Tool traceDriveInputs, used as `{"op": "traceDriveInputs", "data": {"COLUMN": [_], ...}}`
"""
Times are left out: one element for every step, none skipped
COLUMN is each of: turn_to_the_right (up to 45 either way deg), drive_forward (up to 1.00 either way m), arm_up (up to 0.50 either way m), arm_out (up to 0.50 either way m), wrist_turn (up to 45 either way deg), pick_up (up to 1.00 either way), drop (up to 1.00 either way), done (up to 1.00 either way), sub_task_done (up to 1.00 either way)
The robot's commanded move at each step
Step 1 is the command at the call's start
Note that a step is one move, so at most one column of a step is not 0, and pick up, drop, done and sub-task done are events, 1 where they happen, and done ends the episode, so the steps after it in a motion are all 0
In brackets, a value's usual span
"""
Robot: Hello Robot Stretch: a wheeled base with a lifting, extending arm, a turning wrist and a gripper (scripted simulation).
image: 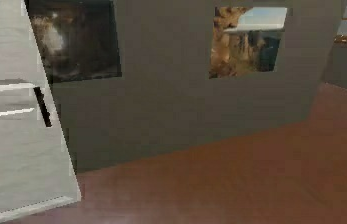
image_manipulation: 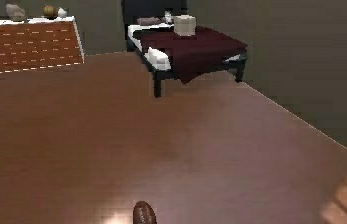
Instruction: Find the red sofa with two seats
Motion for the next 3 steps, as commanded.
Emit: {"op": "traceDriveInputs", "data": {"turn_to_the_right": [-45.0, -39.0, 0.0], "drive_forward": [0.00, 0.00, 0.60], "arm_up": [0.00, 0.00, 0.00], "arm_out": [0.00, 0.00, 0.00], "wrist_turn": [0.0, 0.0, 0.0], "pick_up": [0.00, 0.00, 0.00], "drop": [0.00, 0.00, 0.00], "done": [0.00, 0.00, 0.00], "sub_task_done": [0.00, 0.00, 0.00]}}
